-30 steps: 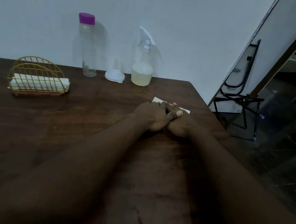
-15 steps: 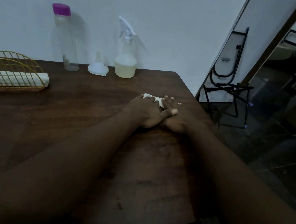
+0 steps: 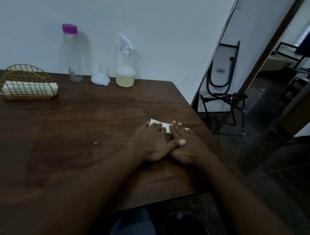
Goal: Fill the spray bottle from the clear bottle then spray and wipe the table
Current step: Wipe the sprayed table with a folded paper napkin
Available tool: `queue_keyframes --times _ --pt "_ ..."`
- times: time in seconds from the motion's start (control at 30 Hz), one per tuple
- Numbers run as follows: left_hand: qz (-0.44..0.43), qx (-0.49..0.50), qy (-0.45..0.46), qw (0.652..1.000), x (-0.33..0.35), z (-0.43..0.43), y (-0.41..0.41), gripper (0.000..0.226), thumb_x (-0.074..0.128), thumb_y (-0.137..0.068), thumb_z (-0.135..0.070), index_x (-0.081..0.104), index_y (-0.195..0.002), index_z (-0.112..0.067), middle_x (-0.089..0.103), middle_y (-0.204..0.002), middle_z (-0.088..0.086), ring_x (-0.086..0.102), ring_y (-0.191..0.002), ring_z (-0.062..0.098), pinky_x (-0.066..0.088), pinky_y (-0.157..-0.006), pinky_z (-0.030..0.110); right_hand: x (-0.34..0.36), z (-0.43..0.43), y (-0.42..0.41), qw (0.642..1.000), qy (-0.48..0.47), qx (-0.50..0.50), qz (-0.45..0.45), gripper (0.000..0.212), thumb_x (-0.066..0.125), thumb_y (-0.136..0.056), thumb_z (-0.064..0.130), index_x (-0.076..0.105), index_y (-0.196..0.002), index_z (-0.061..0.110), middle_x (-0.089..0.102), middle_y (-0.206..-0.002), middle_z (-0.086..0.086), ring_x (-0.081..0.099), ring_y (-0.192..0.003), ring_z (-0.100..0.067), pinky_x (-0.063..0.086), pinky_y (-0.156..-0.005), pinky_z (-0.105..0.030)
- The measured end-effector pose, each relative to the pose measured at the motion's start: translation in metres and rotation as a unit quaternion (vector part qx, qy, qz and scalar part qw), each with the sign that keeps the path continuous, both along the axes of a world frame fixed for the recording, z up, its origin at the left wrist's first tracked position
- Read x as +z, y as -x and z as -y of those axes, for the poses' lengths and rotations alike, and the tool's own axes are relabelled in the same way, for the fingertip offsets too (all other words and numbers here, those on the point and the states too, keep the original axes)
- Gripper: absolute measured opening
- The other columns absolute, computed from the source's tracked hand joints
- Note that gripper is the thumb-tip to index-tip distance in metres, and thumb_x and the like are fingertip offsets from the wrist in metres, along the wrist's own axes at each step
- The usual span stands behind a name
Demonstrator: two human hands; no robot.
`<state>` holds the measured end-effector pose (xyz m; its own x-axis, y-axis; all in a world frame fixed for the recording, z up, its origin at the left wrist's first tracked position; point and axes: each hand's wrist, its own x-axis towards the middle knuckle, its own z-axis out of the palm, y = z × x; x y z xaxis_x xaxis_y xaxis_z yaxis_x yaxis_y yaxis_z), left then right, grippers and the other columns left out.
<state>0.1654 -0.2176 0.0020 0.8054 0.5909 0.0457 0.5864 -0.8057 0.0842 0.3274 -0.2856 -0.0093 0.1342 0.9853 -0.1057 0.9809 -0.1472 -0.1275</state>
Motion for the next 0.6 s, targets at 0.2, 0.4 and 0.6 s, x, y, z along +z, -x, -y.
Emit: queue_keyframes --times 0.2,0.4,0.6 --pt "0.012 0.016 -0.003 1.0 -0.007 0.055 0.017 0.126 -0.014 -0.077 -0.09 0.032 -0.159 -0.006 0.027 -0.167 0.016 0.019 -0.157 0.023 0.006 -0.128 0.044 0.001 0.055 0.016 1.0 0.0 0.009 0.029 0.081 0.036 -0.105 0.051 0.001 -0.169 0.015 -0.006 -0.177 -0.002 -0.007 -0.163 -0.015 0.001 -0.131 -0.039" --pt "0.021 0.005 -0.017 1.0 -0.012 0.103 0.042 0.128 -0.016 -0.076 -0.091 0.032 -0.159 -0.004 0.027 -0.167 0.017 0.018 -0.157 0.024 0.007 -0.128 0.045 0.006 0.107 0.039 0.999 0.005 0.025 0.047 0.091 0.047 -0.103 0.052 -0.003 -0.168 0.013 -0.01 -0.177 -0.005 -0.009 -0.163 -0.017 0.0 -0.131 -0.038" --pt "0.043 -0.003 -0.023 0.999 -0.018 0.137 0.075 0.13 -0.017 -0.076 -0.092 0.031 -0.159 -0.005 0.025 -0.168 0.015 0.018 -0.157 0.024 0.006 -0.128 0.044 0.006 0.143 0.069 0.997 0.009 0.029 0.07 0.093 0.046 -0.104 0.053 -0.007 -0.167 0.009 -0.013 -0.176 -0.008 -0.012 -0.162 -0.019 -0.001 -0.131 -0.036"
